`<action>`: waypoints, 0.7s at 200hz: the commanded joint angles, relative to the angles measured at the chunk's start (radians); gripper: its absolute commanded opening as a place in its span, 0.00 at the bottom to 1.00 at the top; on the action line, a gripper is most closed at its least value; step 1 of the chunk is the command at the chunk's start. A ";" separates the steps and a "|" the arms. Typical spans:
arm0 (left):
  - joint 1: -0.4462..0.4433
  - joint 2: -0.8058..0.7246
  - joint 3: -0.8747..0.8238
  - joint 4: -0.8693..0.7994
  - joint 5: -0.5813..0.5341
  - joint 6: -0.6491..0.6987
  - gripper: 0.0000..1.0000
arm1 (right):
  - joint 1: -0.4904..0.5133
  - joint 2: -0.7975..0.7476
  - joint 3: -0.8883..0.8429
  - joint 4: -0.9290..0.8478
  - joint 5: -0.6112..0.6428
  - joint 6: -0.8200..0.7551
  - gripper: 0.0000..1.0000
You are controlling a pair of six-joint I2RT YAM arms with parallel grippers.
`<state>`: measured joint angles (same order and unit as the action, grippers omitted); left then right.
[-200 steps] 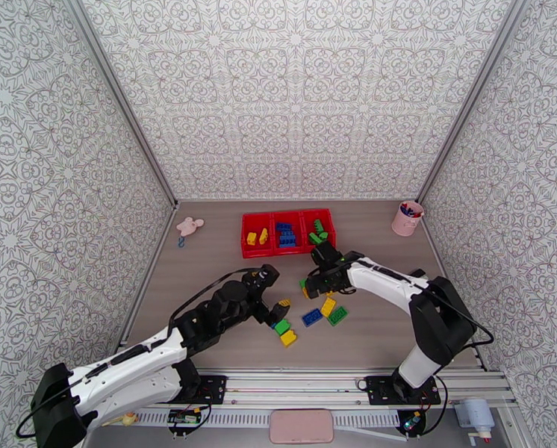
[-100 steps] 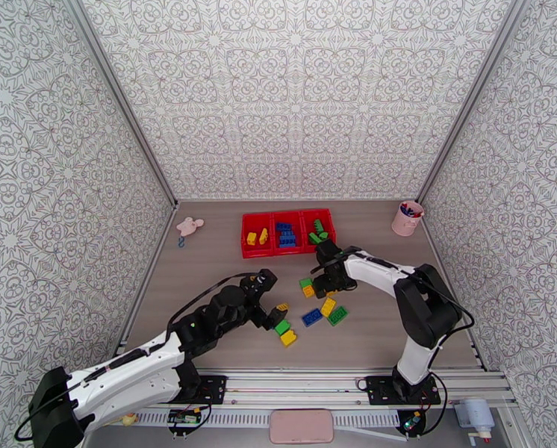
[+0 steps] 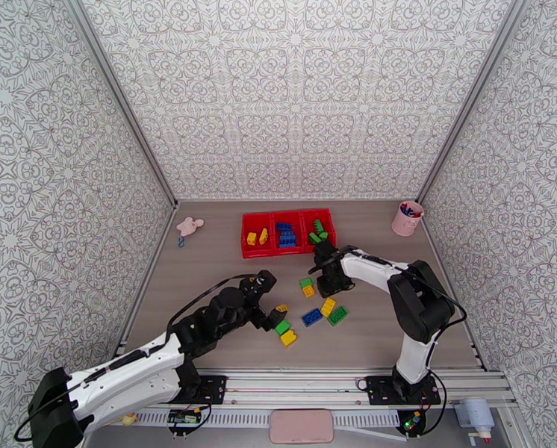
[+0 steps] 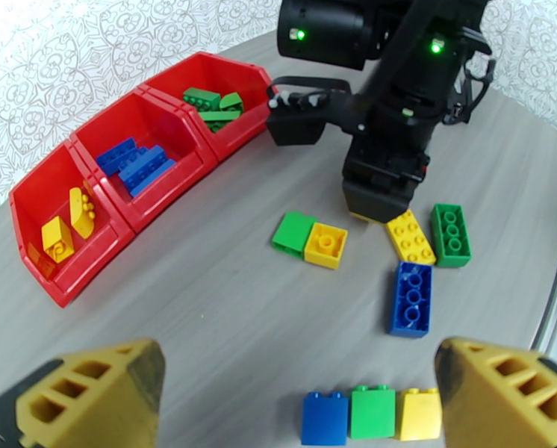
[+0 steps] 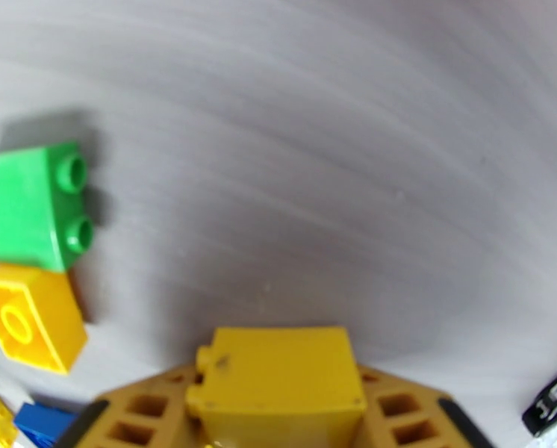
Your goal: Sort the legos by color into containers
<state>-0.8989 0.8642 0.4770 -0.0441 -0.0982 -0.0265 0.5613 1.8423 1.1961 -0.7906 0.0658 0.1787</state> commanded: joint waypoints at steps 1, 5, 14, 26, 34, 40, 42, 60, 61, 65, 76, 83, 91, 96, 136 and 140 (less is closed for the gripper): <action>-0.010 -0.029 -0.024 0.011 -0.011 -0.021 1.00 | 0.000 -0.049 0.054 0.000 -0.048 0.010 0.40; -0.010 -0.034 -0.026 0.010 -0.016 -0.024 1.00 | 0.000 -0.055 0.060 0.005 -0.058 0.013 0.40; -0.009 -0.046 -0.034 0.009 -0.024 -0.031 1.00 | 0.004 -0.066 0.074 0.023 -0.077 0.018 0.39; -0.011 -0.061 -0.044 0.003 -0.036 -0.039 1.00 | 0.011 -0.075 0.097 0.062 -0.094 0.022 0.38; -0.010 -0.074 -0.051 0.001 -0.045 -0.047 1.00 | 0.019 -0.079 0.115 0.093 -0.099 0.025 0.38; -0.011 -0.083 -0.056 0.000 -0.052 -0.053 1.00 | 0.027 -0.080 0.129 0.119 -0.102 0.026 0.37; -0.010 -0.086 -0.059 0.000 -0.054 -0.055 1.00 | 0.029 -0.079 0.133 0.129 -0.103 0.027 0.37; -0.011 -0.112 -0.074 -0.005 -0.069 -0.071 1.00 | 0.045 -0.059 0.187 0.219 -0.109 0.034 0.37; -0.011 -0.114 -0.074 -0.005 -0.070 -0.072 1.00 | 0.046 -0.057 0.189 0.223 -0.109 0.035 0.37; -0.011 -0.118 -0.076 -0.008 -0.072 -0.075 1.00 | 0.050 -0.049 0.205 0.242 -0.112 0.038 0.37; -0.011 -0.129 -0.078 -0.016 -0.079 -0.083 1.00 | 0.057 -0.019 0.254 0.287 -0.119 0.047 0.37; -0.011 -0.134 -0.079 -0.022 -0.080 -0.088 1.00 | 0.062 0.003 0.287 0.313 -0.126 0.051 0.37; -0.012 -0.139 -0.081 -0.028 -0.082 -0.093 1.00 | 0.068 0.029 0.326 0.341 -0.134 0.050 0.37; -0.011 -0.144 -0.081 -0.030 -0.081 -0.095 1.00 | 0.074 0.047 0.350 0.356 -0.138 0.050 0.37; -0.015 -0.165 -0.091 -0.043 -0.093 -0.116 1.00 | 0.100 0.204 0.547 0.456 -0.145 0.076 0.37; -0.014 -0.167 -0.091 -0.043 -0.093 -0.118 1.00 | 0.102 0.221 0.567 0.461 -0.143 0.086 0.37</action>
<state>-0.9039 0.7132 0.4068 -0.0544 -0.1665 -0.1165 0.6476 1.9694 1.6554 -0.4194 -0.0612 0.2207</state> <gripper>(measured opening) 0.996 0.443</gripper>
